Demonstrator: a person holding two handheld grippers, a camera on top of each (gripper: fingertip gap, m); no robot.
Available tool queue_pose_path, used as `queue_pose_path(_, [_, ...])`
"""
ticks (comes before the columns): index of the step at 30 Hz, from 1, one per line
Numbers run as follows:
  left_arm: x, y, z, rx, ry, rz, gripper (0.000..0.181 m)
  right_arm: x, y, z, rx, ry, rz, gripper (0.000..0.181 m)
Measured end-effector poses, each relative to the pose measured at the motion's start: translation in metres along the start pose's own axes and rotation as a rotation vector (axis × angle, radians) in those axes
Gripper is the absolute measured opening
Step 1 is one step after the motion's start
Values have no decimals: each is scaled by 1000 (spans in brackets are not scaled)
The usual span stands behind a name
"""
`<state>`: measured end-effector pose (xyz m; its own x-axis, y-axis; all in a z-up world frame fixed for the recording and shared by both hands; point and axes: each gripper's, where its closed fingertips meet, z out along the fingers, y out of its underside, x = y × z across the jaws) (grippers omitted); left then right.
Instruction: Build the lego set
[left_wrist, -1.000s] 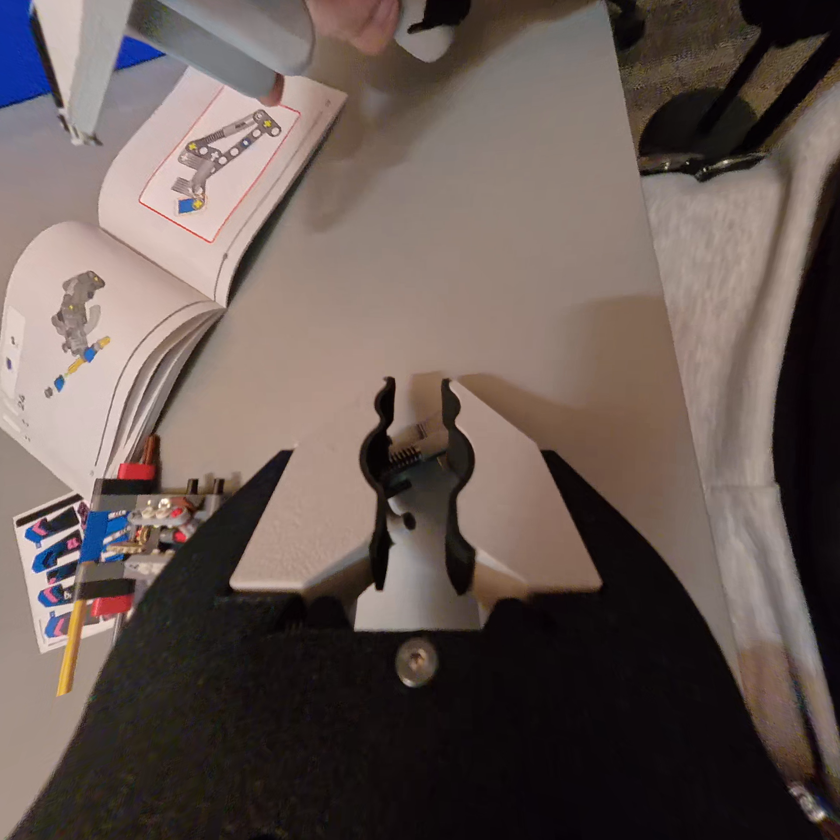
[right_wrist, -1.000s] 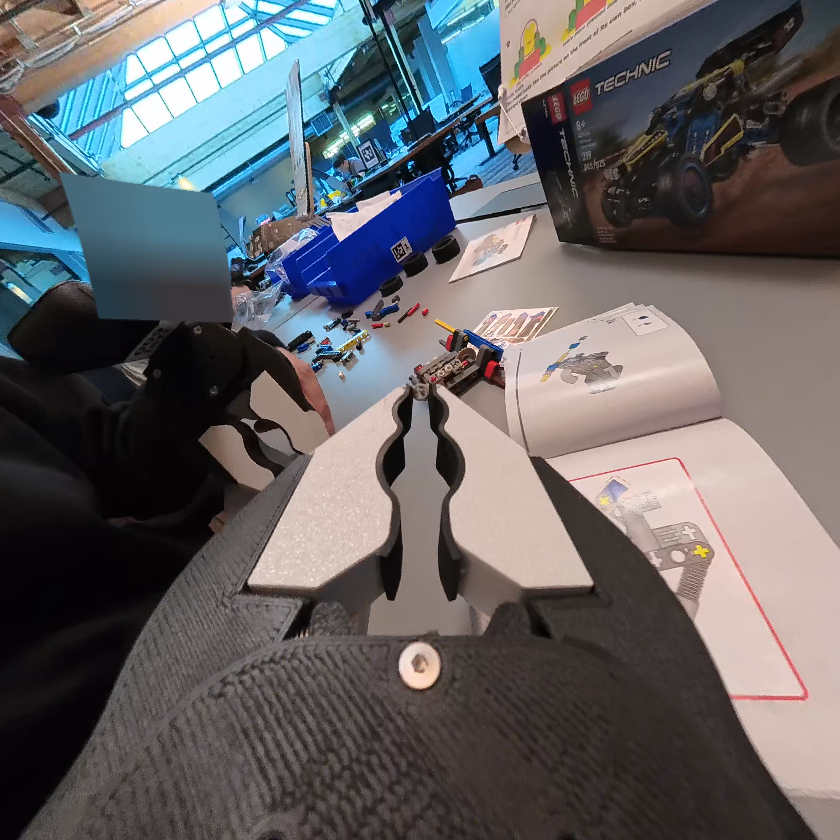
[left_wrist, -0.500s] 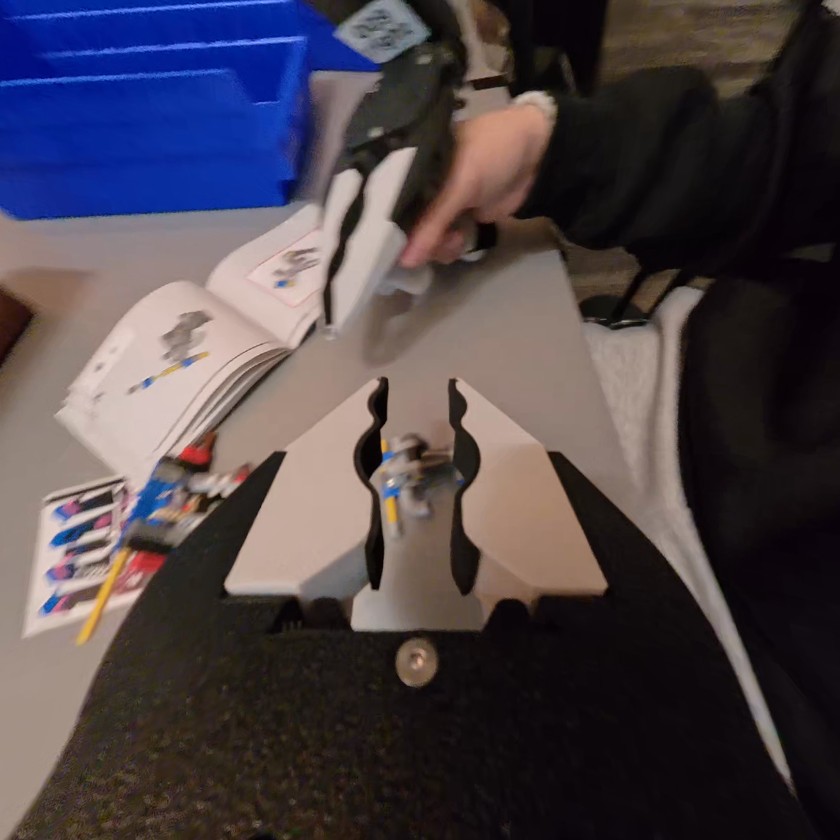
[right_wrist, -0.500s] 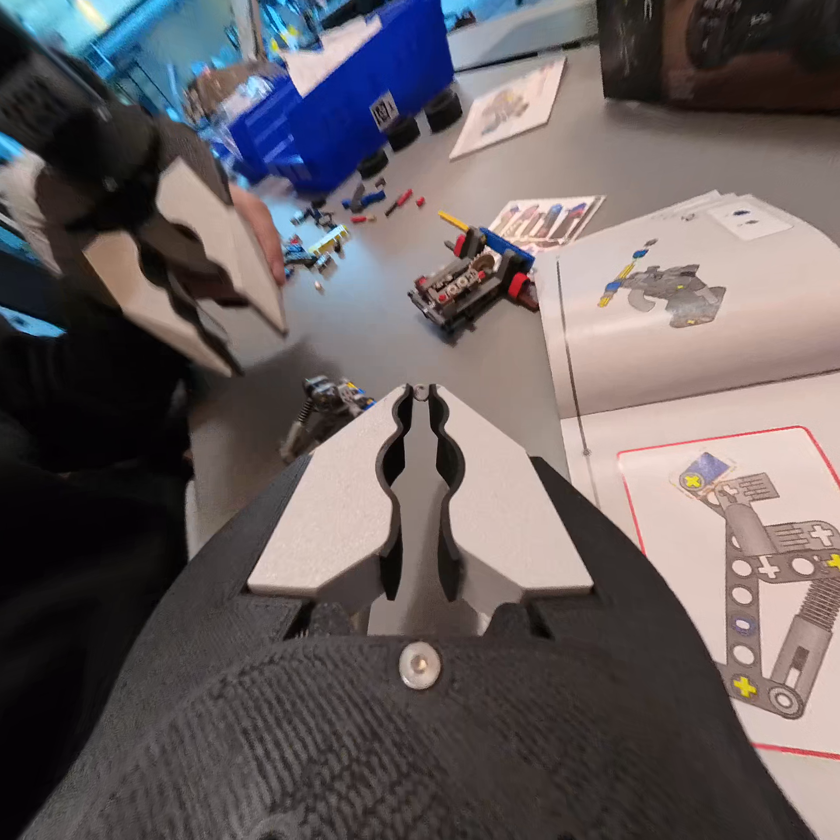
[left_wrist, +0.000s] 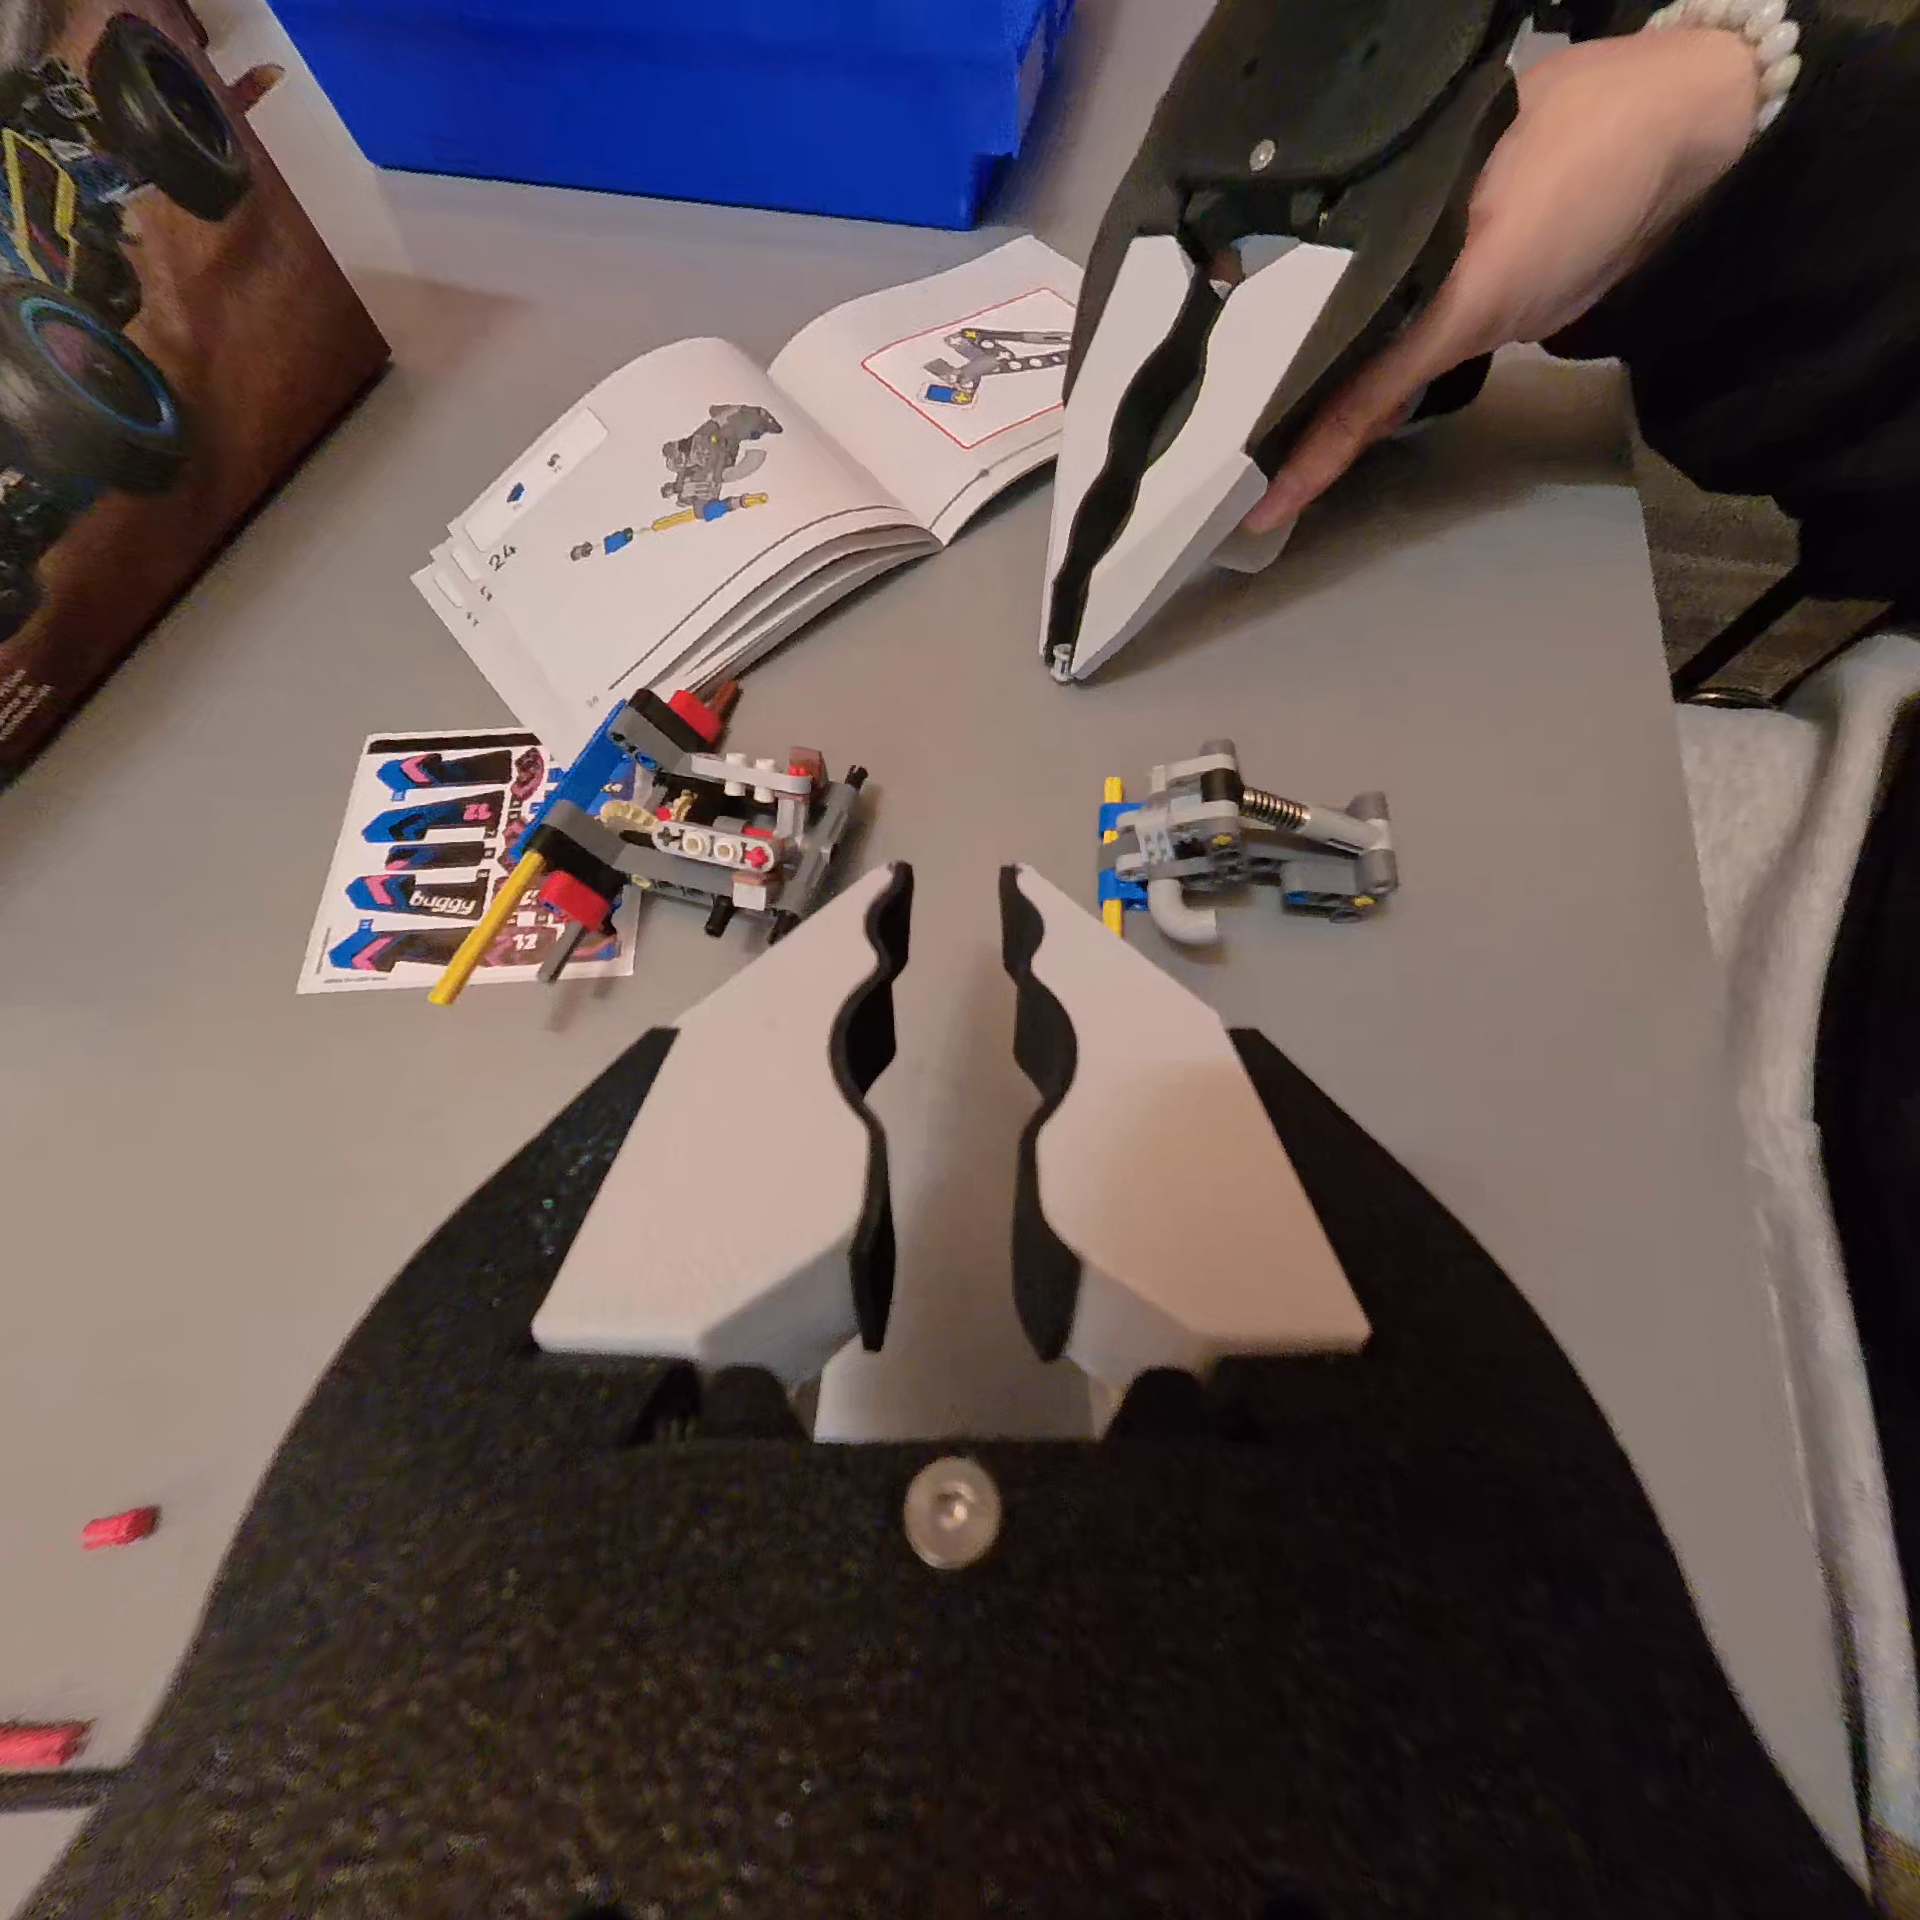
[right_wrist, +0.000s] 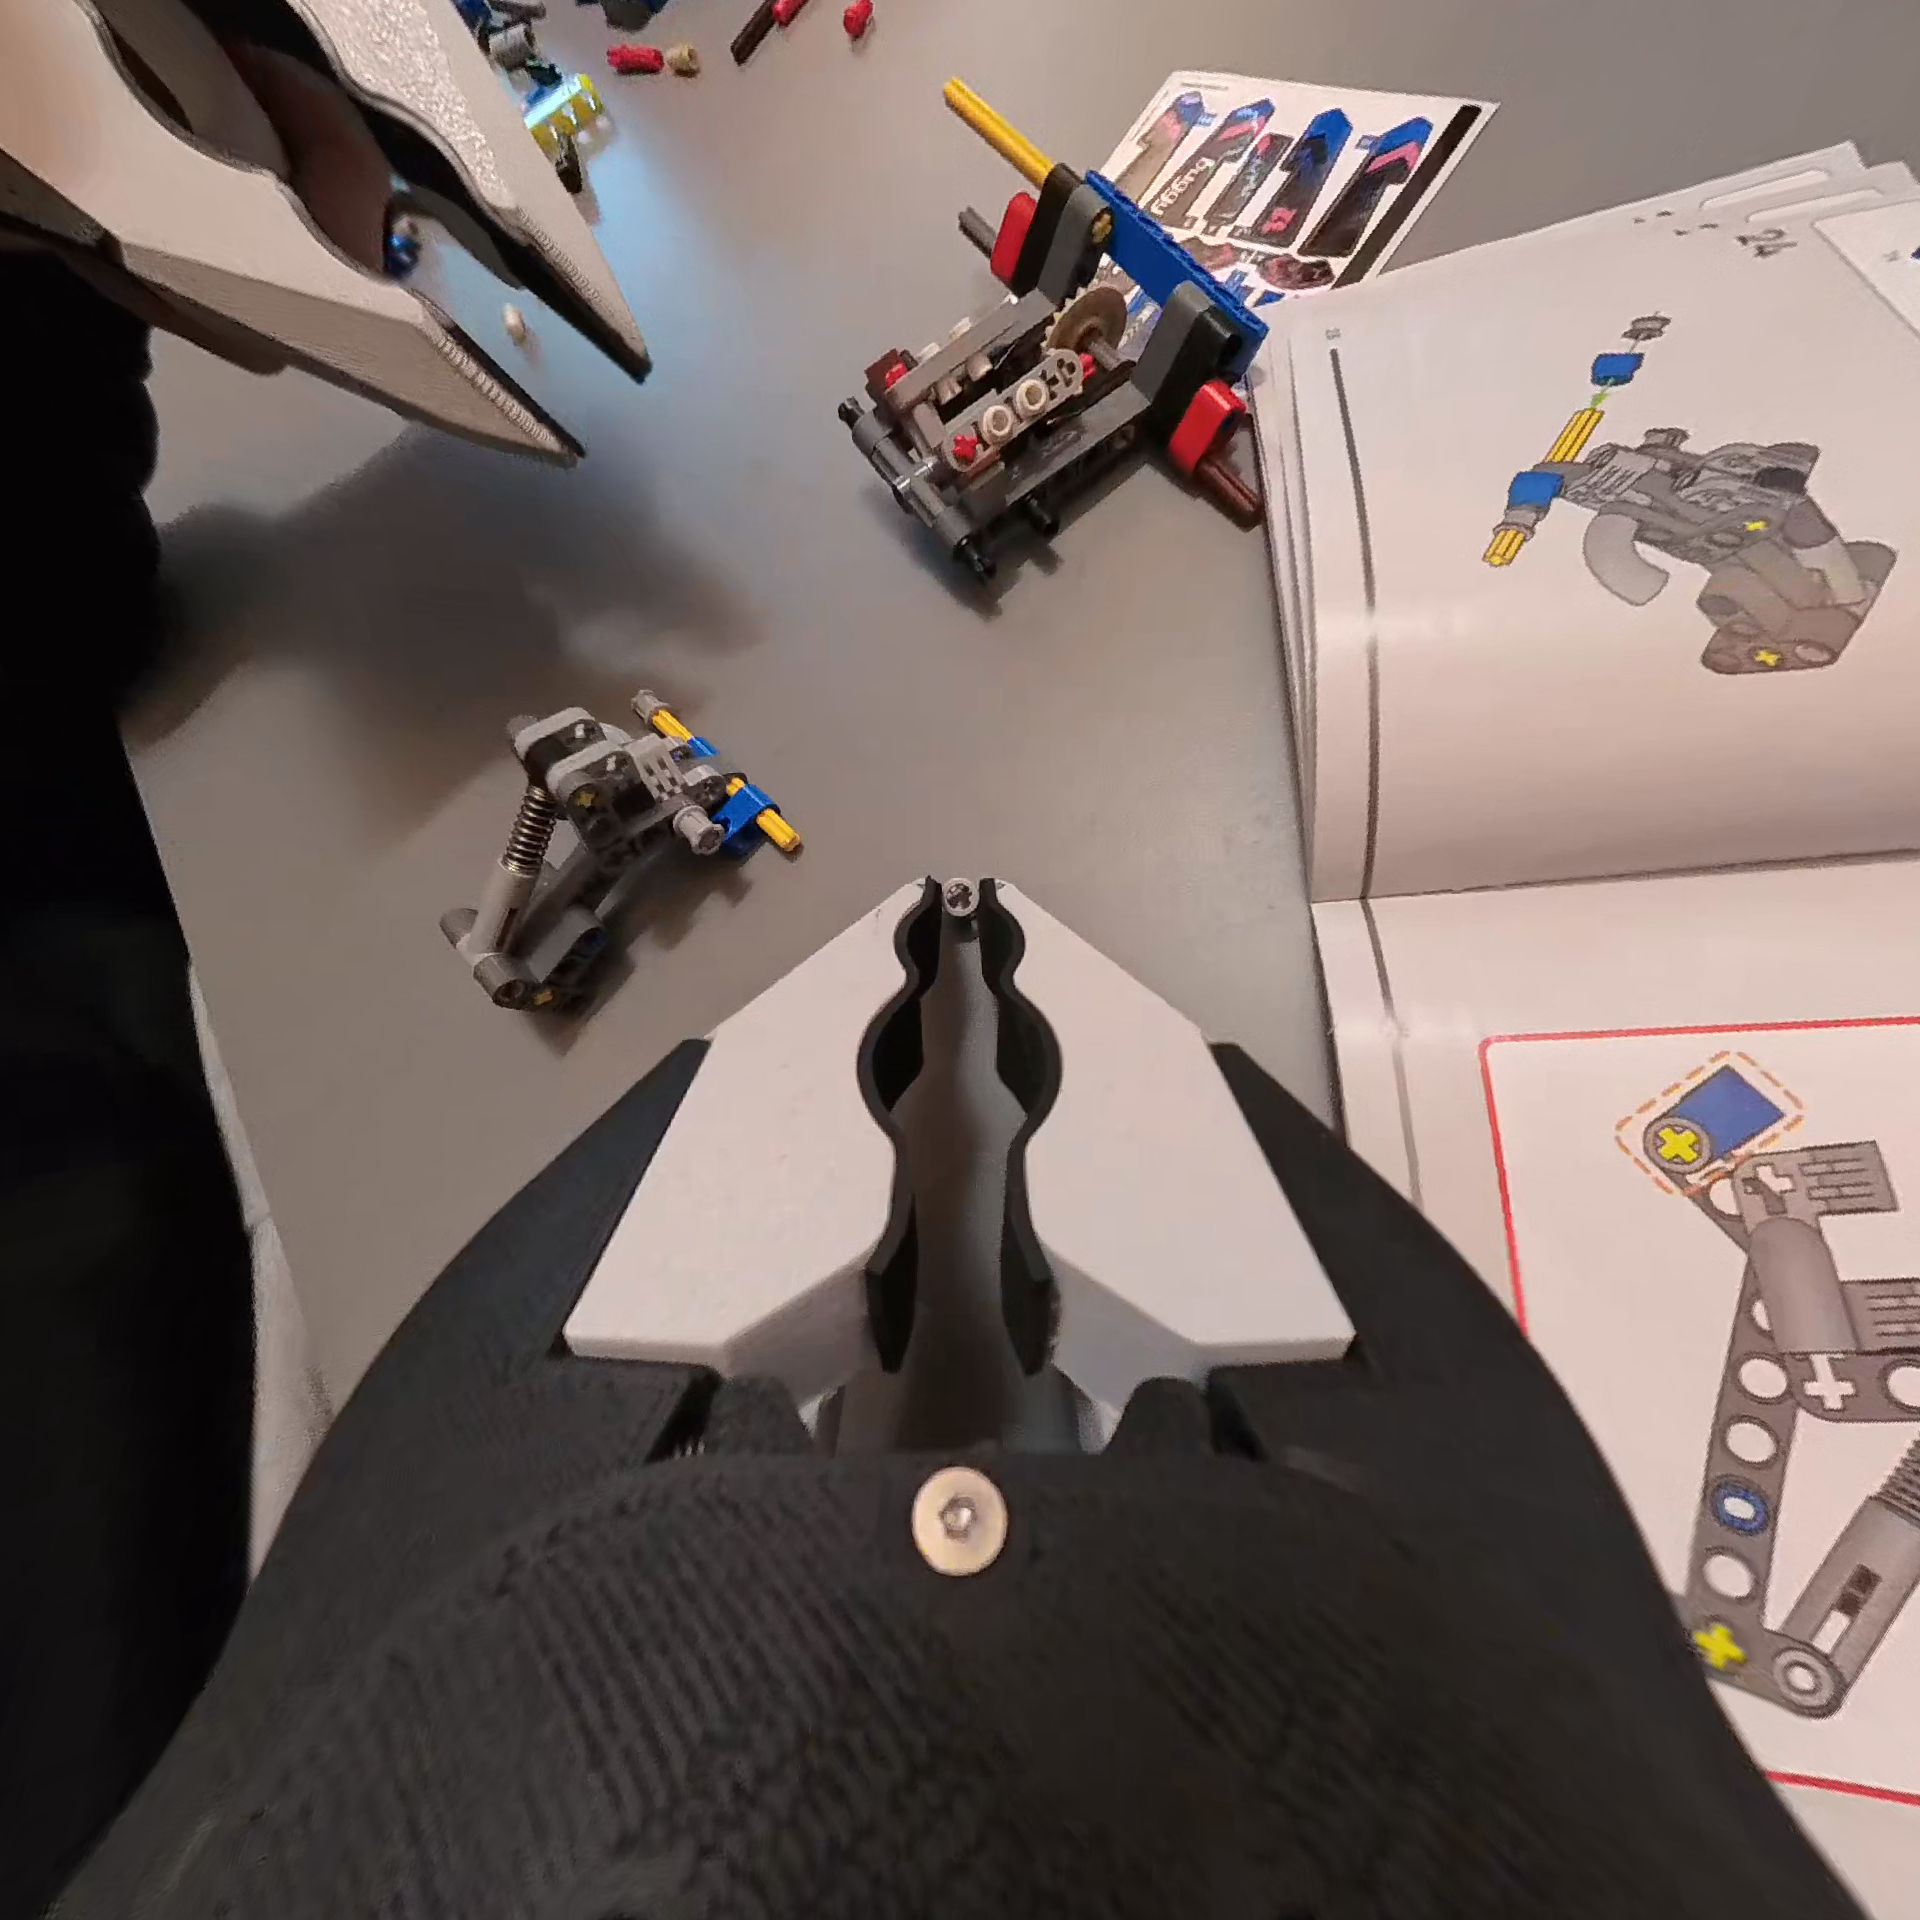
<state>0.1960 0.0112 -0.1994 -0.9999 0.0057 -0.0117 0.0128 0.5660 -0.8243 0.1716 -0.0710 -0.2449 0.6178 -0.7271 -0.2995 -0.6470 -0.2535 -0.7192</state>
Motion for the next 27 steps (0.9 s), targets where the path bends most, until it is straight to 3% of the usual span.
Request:
queue_pose_path(1, [1, 1, 1, 0, 2, -2, 14, 1, 0, 0, 1, 5, -20, 5])
queue_pose_path(11, [-2, 13, 1, -17, -4, 12, 13, -3, 9, -10, -20, 3, -222, 19])
queue_pose_path(15, [12, 22, 4, -64, 75, 28, 13, -3, -5, -15, 59, 17, -341, 22])
queue_pose_path(18, [19, 34, 10, -128, 96, 96, 13, -17, -15, -17, 103, -55, -426, 17])
queue_pose_path(22, [26, 41, 16, -170, 125, 136, 13, -10, 0, -11, -30, -28, -552, 20])
queue_pose_path(27, [25, 46, 19, -182, 129, 131, 12, -15, 0, -9, -35, -67, -601, 11])
